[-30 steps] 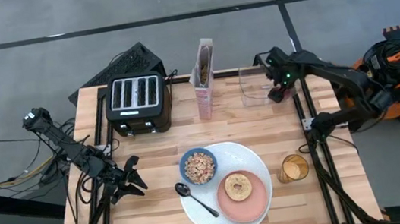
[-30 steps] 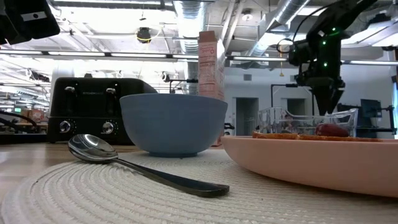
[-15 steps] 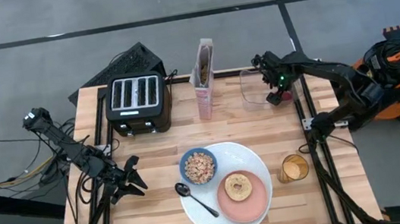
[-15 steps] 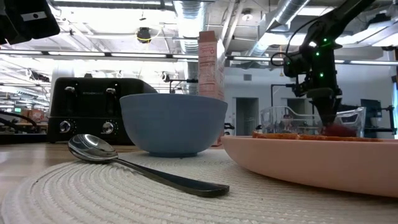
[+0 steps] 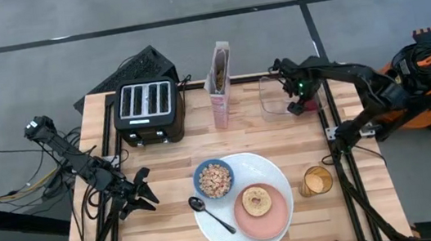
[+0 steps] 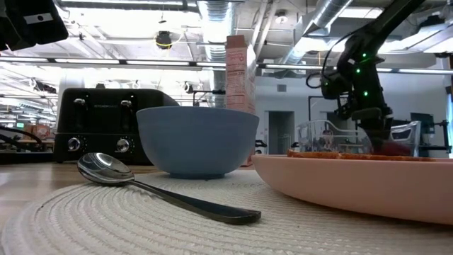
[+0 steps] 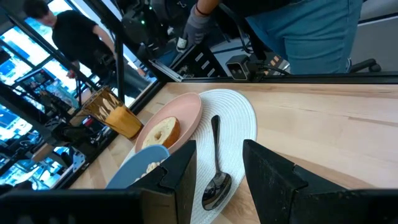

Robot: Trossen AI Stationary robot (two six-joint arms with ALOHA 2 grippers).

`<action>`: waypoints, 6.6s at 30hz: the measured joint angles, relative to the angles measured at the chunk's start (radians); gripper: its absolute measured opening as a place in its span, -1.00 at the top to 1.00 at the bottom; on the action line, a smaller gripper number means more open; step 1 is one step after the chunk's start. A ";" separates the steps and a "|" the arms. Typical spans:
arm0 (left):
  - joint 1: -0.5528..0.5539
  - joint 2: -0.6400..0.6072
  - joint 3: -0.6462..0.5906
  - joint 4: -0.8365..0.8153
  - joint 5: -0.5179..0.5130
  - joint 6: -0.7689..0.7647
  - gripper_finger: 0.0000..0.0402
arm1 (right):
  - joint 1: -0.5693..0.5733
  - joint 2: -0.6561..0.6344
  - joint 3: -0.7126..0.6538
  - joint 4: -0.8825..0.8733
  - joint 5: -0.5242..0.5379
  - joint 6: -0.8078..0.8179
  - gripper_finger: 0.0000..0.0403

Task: Arrange a breakfast setting
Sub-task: Put the red apple from the transparent bin on the pink plate, then return to Home Position

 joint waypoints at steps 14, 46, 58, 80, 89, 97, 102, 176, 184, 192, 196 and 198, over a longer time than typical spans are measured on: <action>0.000 0.000 0.000 0.000 0.000 0.000 0.40 | 0.001 0.065 0.000 0.033 -0.001 0.038 -0.62; 0.000 0.000 0.000 0.000 0.000 0.000 0.40 | 0.346 -0.543 0.277 0.032 -0.345 0.291 -0.36; 0.000 0.000 0.000 0.000 0.000 0.000 0.40 | 1.055 -0.563 0.277 0.220 0.035 0.653 -0.38; 0.000 0.000 0.000 0.000 0.000 0.000 0.40 | 1.682 -0.160 0.276 0.429 0.491 1.341 -0.40; 0.000 0.000 0.000 0.000 0.000 0.000 0.40 | 1.740 -0.006 0.276 0.451 0.494 1.384 -0.40; 0.000 0.000 0.000 0.000 0.000 0.000 0.40 | 1.757 0.129 0.276 0.508 0.494 1.366 -0.40; 0.000 0.000 0.000 0.000 0.000 0.000 0.40 | 1.779 0.204 0.276 0.533 0.494 1.386 -0.40; 0.000 0.000 0.000 0.000 0.000 0.000 0.40 | 1.640 -0.342 0.277 0.889 0.411 0.236 -0.99; 0.000 0.000 0.000 0.000 0.000 0.000 0.40 | 1.310 -0.418 0.276 0.849 -0.267 0.023 -0.99; 0.000 0.000 0.000 0.000 0.000 0.000 0.40 | 1.151 -0.621 0.022 0.869 -0.408 0.068 -0.99; 0.000 0.000 0.000 0.000 0.000 0.000 0.40 | 1.152 -0.791 -0.203 1.030 -0.383 0.151 -0.99; 0.000 0.000 0.000 0.000 0.000 0.000 0.40 | 1.162 -0.865 -0.304 1.095 -0.357 0.191 -0.99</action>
